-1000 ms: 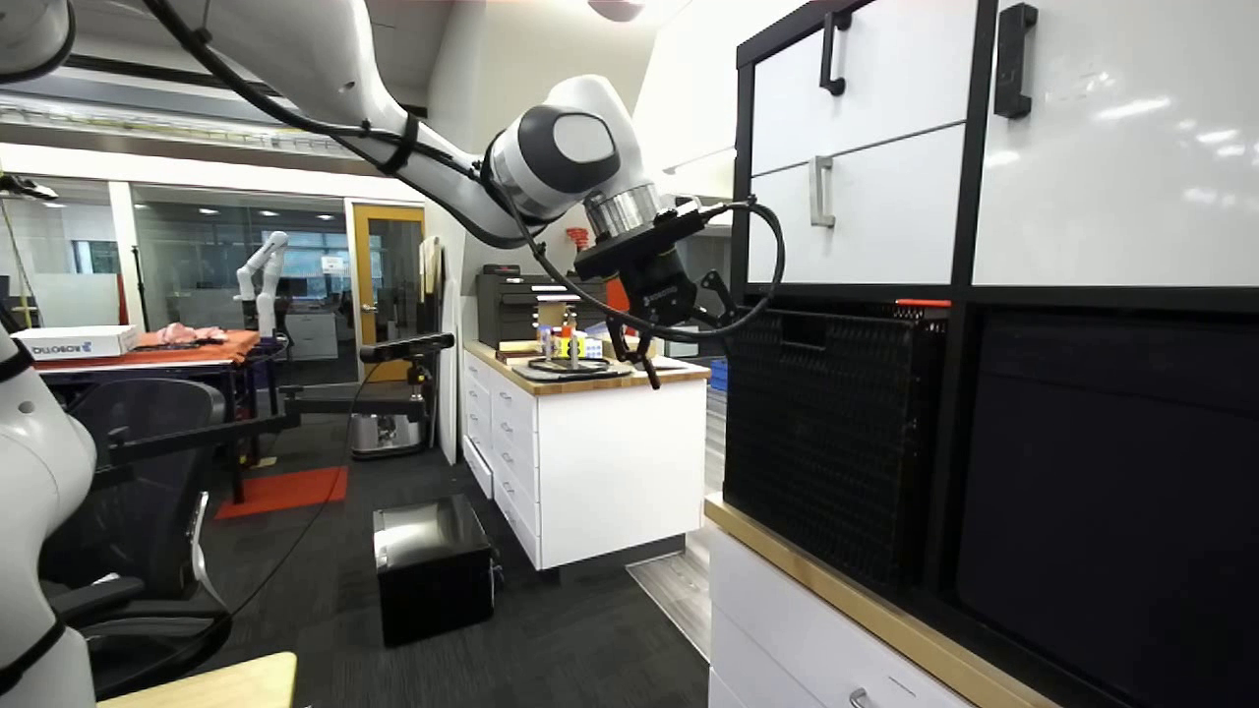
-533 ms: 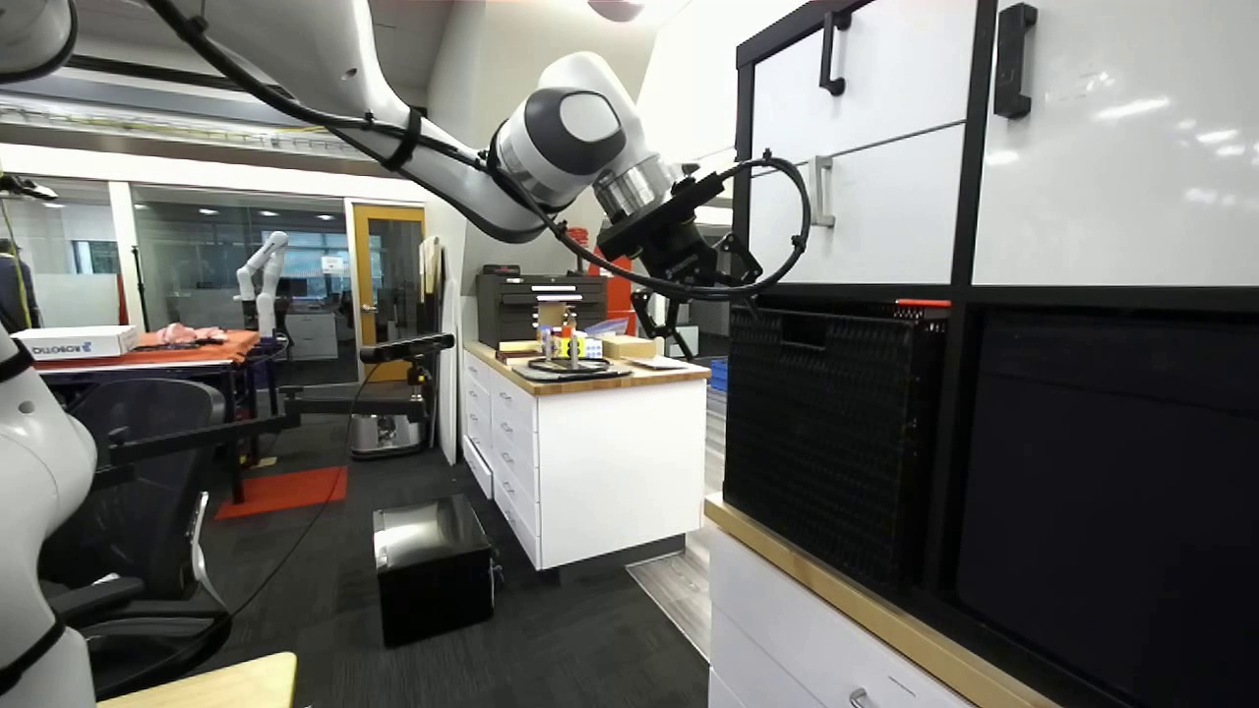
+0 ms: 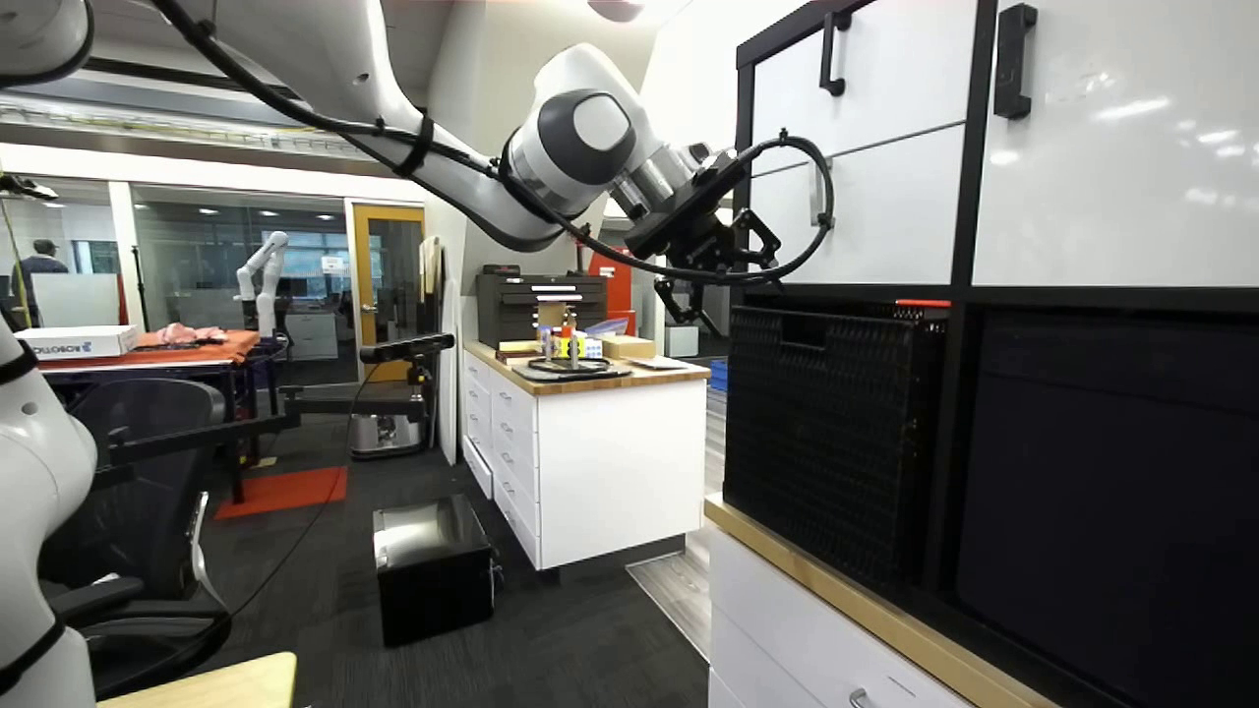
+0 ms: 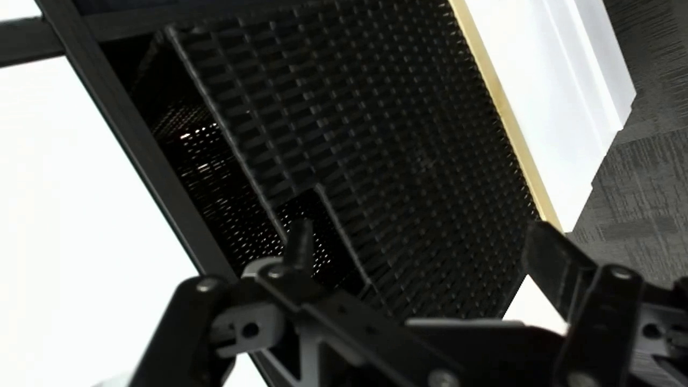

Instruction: Open the bottom compartment of the cabinet

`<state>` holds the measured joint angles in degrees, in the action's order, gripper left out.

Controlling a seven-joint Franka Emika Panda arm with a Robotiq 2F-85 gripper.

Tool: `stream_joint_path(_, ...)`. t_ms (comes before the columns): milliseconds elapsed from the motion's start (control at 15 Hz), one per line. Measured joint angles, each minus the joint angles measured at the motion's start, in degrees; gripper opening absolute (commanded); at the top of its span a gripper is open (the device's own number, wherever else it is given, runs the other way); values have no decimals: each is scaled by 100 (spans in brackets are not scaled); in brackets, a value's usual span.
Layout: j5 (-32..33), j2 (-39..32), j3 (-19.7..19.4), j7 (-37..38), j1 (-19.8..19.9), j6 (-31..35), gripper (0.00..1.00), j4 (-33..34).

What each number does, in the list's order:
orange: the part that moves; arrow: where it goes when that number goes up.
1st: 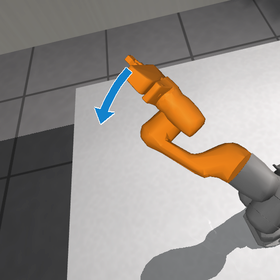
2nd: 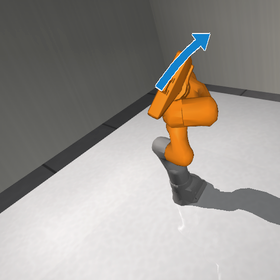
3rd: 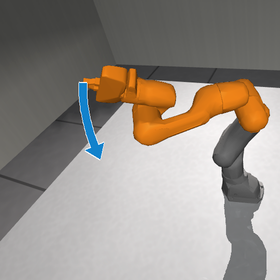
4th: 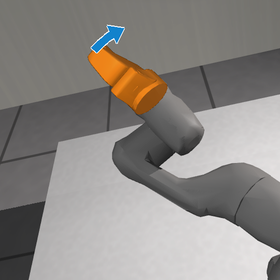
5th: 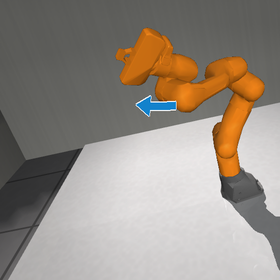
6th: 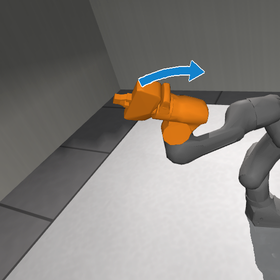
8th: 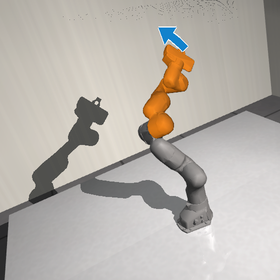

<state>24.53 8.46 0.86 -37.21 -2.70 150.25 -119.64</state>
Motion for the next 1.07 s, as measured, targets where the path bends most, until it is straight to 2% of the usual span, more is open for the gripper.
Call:
stream_joint_path(533, -111, -473, -6, -745, -11, 1103, 100, -8)
stream_joint_path(1067, -441, -840, 13, -1671, -13, 1349, 100, 363)
